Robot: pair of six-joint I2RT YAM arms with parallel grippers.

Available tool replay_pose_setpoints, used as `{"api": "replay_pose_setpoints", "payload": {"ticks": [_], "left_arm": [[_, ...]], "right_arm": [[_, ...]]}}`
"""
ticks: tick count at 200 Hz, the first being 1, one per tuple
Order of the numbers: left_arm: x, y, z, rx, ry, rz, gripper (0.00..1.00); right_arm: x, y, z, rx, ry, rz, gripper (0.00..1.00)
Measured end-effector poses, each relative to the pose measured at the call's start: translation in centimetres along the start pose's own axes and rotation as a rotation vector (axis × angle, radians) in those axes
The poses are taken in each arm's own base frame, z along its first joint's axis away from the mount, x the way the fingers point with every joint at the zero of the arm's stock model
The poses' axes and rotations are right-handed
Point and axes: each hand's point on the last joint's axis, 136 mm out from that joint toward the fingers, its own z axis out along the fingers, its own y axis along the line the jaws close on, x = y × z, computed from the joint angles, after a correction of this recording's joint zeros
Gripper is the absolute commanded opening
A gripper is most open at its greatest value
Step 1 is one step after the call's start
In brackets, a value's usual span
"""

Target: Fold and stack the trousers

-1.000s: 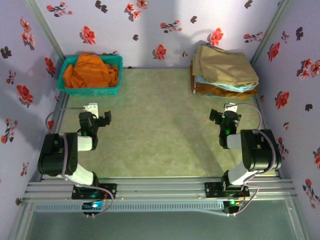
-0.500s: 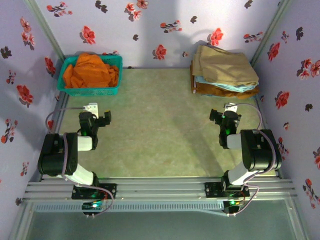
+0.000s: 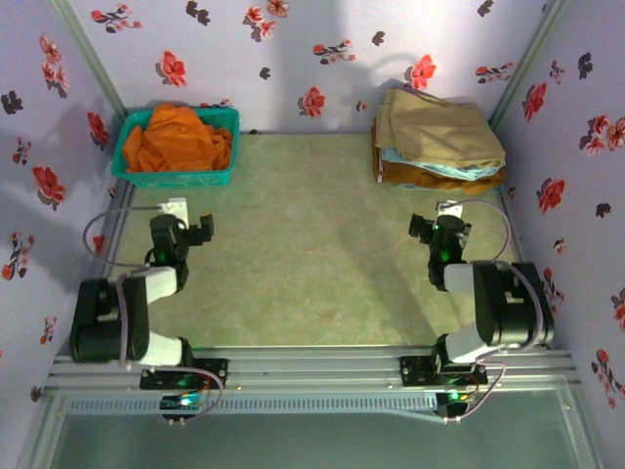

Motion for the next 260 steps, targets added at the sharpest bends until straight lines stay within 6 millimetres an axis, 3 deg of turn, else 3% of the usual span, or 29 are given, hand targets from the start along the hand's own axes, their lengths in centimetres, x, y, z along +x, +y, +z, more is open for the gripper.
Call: {"api": "replay_pose_setpoints", "payload": {"ticks": [17,37,48,57,72,81,94,112,130,147,179,235,260], "left_arm": [[-6.3,0.5,-2.7,-0.010,-0.114,-0.055,1.00],[-14.3,1.6,-7.0,-0.032,-0.254,-0.209,1.00],[-18.0,2.5,-9.7,-0.043,-0.310,-0.326,1.00],[-20.7,3.1,-12.3,-0.043,-0.364,-0.409,1.00],[-23.3,4.3,-16.3,-0.039,-0.460,-0.540,1.00],[-23.6,5.0,-17.9,-0.037,-0.496,-0.595,0.99],[-23.5,6.0,-18.4,-0.055,-0.499,-0.645,0.95],[-23.2,6.5,-15.5,-0.098,-0.366,-0.655,0.92],[-24.2,5.9,-10.4,-0.095,-0.210,-0.635,0.92],[-23.7,4.9,-5.4,-0.076,-0.062,-0.609,0.96],[-20.9,2.4,3.1,-0.031,0.184,-0.542,1.00],[-15.6,-2.8,13.7,0.056,0.395,-0.457,1.00],[-13.3,-4.1,17.9,0.055,0.441,-0.446,1.00]], "right_arm": [[-4.8,2.5,-2.4,-0.045,-0.062,-0.016,0.99],[-13.2,5.3,-6.5,-0.123,-0.149,0.085,0.99],[-17.3,5.3,-8.8,-0.142,-0.184,0.190,0.99],[-19.3,4.5,-10.5,-0.138,-0.207,0.292,0.99],[-19.4,3.3,-11.9,-0.158,-0.205,0.412,0.99],[-17.7,3.1,-11.8,-0.174,-0.164,0.459,0.98],[-14.3,3.3,-10.7,-0.183,-0.065,0.488,0.99],[-8.8,4.5,-8.8,-0.193,0.125,0.483,0.99],[-6.0,5.3,-8.0,-0.202,0.234,0.481,0.99],[-5.1,6.2,-7.6,-0.234,0.282,0.484,0.99],[-3.1,7.7,-6.6,-0.278,0.371,0.477,0.99],[-1.7,8.9,-5.7,-0.303,0.419,0.467,0.99],[-1.1,9.2,-5.1,-0.306,0.437,0.465,0.99]]}}
